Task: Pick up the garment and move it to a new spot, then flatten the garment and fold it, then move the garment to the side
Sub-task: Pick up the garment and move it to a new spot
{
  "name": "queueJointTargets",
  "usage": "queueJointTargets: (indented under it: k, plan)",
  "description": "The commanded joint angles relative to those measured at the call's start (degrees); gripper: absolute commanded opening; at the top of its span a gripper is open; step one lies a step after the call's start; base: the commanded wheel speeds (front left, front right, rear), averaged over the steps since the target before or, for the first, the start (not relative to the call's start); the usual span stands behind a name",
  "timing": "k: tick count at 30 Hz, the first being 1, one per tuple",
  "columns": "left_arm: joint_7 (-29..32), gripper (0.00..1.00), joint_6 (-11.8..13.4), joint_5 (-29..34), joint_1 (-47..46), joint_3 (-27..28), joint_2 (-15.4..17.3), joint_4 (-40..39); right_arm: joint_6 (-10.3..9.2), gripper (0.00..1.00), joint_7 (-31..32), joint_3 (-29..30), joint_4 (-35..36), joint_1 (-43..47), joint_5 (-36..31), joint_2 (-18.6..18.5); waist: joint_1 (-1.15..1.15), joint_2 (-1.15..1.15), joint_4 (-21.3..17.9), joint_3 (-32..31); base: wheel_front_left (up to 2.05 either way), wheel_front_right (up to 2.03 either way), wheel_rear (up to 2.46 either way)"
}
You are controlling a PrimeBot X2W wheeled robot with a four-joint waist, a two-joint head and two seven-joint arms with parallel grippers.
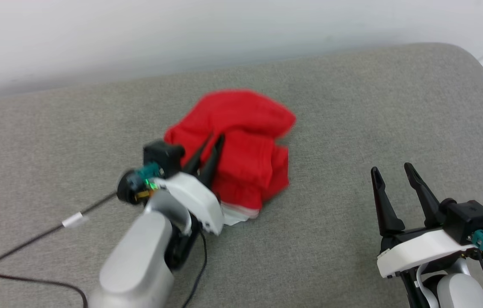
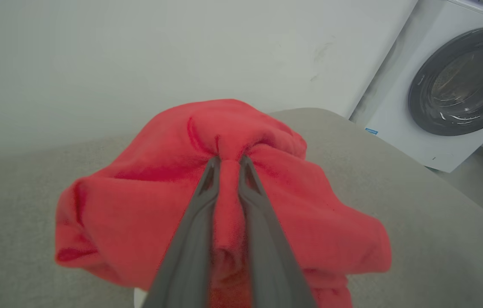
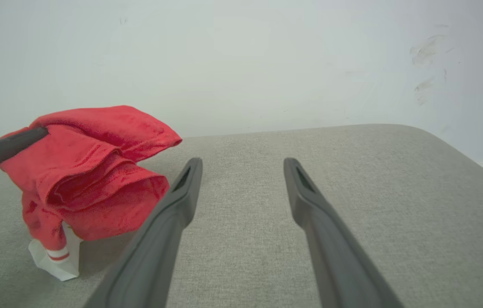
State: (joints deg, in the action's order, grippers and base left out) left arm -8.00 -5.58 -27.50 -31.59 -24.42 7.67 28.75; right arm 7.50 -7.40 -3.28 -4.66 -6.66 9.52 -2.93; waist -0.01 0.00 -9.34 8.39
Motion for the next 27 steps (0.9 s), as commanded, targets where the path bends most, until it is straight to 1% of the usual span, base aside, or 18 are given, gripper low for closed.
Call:
queueJointTargets:
  k: [1,3,5,6,7,11,15,19,20,27]
  plan:
    - [0.6,0.0,-0.41,-0.25,2.32,-0.82,0.05,-0.23,-0.02,1.0,-0.24,0.02,-0.03,0.5,0.21,0.05,0.01,0.0,-1.14,1.32,0.0,0.0,0.0]
    - [1.26,0.0,-0.53,0.02,5.28,-2.65,-0.06,-0.62,-0.02,1.0,-0.56,0.09,0.0,0.36,0.49,0.04,0.01,0.0,-1.36,1.9,0.0,0.0,0.0]
    - [0.07,0.0,-0.72,0.9,7.36,-4.11,0.16,-1.48,-0.02,1.0,-0.67,0.22,-0.04,0.22,0.63,0.04,0.01,0.0,-1.2,2.49,0.0,0.0,0.0]
    - [-0.35,0.35,-0.76,0.92,8.55,-4.64,0.03,-1.52,-0.02,1.0,-0.71,0.27,-0.07,0.09,0.56,0.05,0.01,0.0,-1.04,2.66,0.0,0.0,0.0]
    - [-0.8,0.99,-0.85,1.11,9.4,-5.12,-0.07,-1.67,-0.02,1.0,-0.75,0.34,-0.11,-0.07,0.47,0.04,0.01,0.0,-0.76,2.73,0.0,0.0,0.0]
    - [-4.44,1.0,-0.39,2.42,9.31,-5.96,-0.81,-3.91,-0.02,1.0,-0.39,0.89,-0.14,-0.26,0.01,0.04,0.01,0.0,1.28,2.03,0.0,0.0,0.0]
    - [-6.51,1.0,0.92,4.36,8.08,-4.92,-0.88,-7.58,-0.02,1.0,0.13,1.7,0.03,0.17,-0.9,0.03,0.01,0.0,3.94,0.18,0.0,0.0,0.0]
    - [-7.11,1.0,2.98,5.41,8.62,-2.42,-0.32,-11.33,-0.02,1.0,1.12,1.95,0.31,0.81,-1.12,0.02,0.01,0.0,6.38,-1.67,0.0,0.0,0.0]
    - [-7.11,1.0,2.98,5.41,8.62,-2.42,-0.32,-11.33,-0.02,1.0,1.12,1.95,0.31,0.81,-1.12,0.02,0.01,0.0,6.38,-1.67,0.0,0.0,0.0]
    - [-7.24,1.0,7.08,6.02,13.82,4.74,2.19,-15.96,-0.02,1.0,2.42,3.01,1.1,2.23,-2.0,0.03,0.01,0.0,9.71,-3.82,0.0,0.0,0.0]
